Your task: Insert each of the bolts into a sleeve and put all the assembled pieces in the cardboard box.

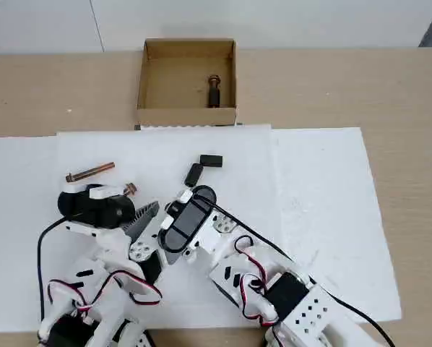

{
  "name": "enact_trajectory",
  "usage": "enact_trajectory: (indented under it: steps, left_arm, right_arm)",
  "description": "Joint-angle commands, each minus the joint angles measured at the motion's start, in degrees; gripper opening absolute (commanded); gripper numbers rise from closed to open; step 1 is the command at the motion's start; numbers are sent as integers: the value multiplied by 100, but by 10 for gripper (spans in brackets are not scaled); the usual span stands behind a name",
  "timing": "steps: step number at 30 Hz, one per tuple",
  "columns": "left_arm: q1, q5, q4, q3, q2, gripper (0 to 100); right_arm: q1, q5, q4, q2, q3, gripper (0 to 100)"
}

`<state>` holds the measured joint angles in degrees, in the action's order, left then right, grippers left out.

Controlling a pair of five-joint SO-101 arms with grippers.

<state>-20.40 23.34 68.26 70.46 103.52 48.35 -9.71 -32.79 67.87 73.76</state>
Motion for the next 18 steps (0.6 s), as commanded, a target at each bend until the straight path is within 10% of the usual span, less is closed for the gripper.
enact_trajectory:
  steps: [1,8,18]
  left_arm:
    - [123,-70,9,-347,35,246]
    - [677,-677,-18,-629,35,0]
    - [1204,-1670,-62,-620,35,6]
  right_arm:
    - [-31,-53,163,57,-123,3]
    - [-233,-53,119,57,-123,3]
    - [-963,-9,110,57,-18,3]
